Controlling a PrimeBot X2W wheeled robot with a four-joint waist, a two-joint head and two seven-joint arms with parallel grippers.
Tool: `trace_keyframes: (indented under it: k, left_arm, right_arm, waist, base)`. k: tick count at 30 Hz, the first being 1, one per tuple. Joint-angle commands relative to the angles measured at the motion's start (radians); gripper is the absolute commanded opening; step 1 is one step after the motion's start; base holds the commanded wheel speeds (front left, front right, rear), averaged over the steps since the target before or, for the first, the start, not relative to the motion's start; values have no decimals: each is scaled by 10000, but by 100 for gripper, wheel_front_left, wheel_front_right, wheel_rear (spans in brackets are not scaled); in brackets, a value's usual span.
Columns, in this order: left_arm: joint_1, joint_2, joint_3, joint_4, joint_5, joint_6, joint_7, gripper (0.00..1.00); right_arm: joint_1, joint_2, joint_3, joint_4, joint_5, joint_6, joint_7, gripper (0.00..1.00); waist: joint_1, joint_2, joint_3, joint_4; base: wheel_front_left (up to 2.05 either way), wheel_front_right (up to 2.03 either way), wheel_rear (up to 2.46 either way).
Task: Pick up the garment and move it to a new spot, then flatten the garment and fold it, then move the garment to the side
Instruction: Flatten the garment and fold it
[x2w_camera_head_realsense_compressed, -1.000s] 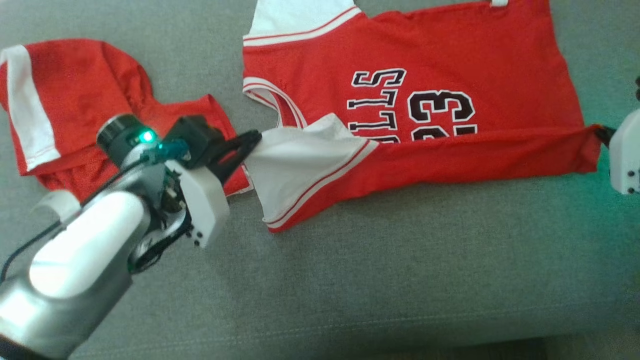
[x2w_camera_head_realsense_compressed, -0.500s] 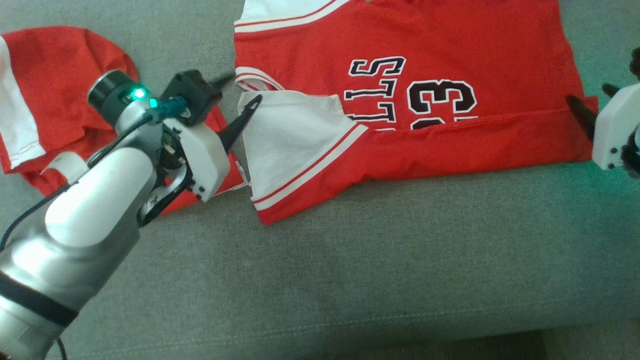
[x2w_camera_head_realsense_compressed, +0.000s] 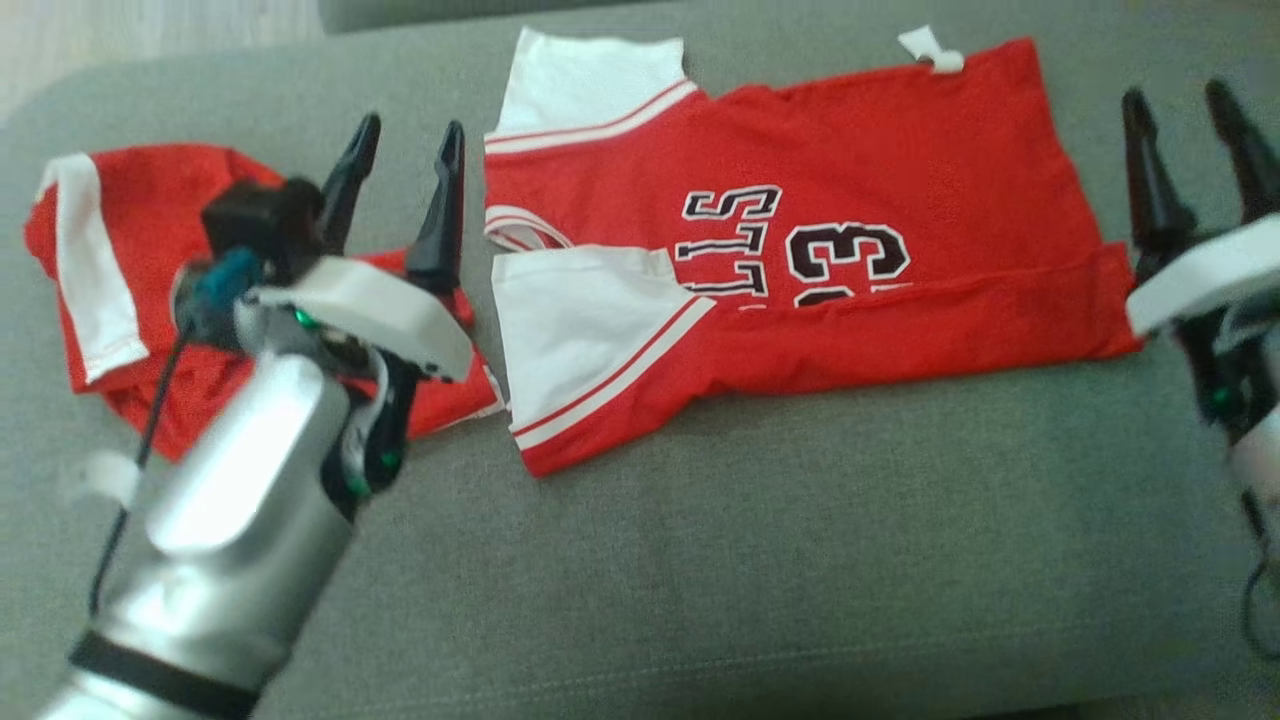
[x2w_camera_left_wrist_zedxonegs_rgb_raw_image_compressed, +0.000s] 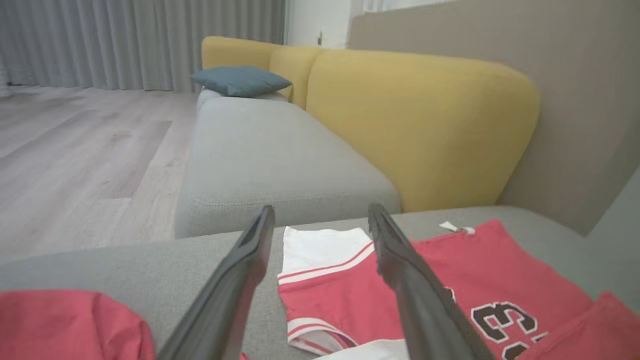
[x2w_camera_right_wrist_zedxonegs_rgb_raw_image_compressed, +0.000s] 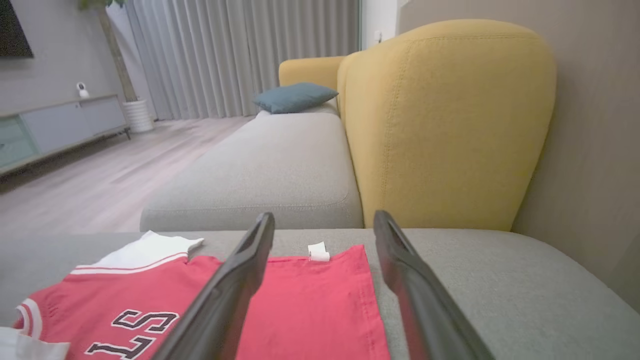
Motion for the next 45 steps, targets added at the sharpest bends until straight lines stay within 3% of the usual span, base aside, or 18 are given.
trace_keyframes:
  k: [1,7,13,17,22,26,35,45]
  left_arm:
    - [113,55,741,-635,60,296,-118,100]
    - [1711,-642,1778,-1827,761,702,-129,100]
    - [3444,-1516,2313,-1947,1536,546,-131,100]
    - [3931,-1884,2591,-1720,1959,328,-132,100]
    - [3897,-2094,2721,-1268,2354,5,-132,100]
    - [3784,-2189,2608,-384,2384,32,-47,100]
    - [3481,-2344,1996,853,2154,-279,1013,100]
    - [3155,-2438,1775,1699,1839,-174,2048,100]
  right_arm:
    - [554,156,-509,-566,-501,65,-179,100]
    - [2156,1143,-2203,-2177,-2190,65,-218,100]
    - [4011,2433,-3451,-3519,-3796,65,-221,100]
    - [4487,2856,-3869,-4099,-4300,65,-78,100]
    - [4630,2992,-4132,-4732,-4554,65,306,100]
    - [4737,3001,-4227,-5062,-4620,65,502,100]
    - [4740,2976,-4320,-5420,-4594,65,722,100]
    - [4406,2877,-4216,-5576,-4624,65,810,100]
  waist:
    - [0,0,-411,-26]
    - [0,0,-721,-67]
    - [0,0,-974,-72]
    - [0,0,-950,-56]
    - [0,0,-860,-34]
    - [0,0,-797,-42]
    - [0,0,-492,-238]
    - [0,0,-37,-547]
  base:
    - [0,0,0]
    - [0,0,0]
    - [0,0,0]
    - [0,0,0]
    - [0,0,0]
    - [0,0,0]
    - [0,0,0]
    - [0,0,0]
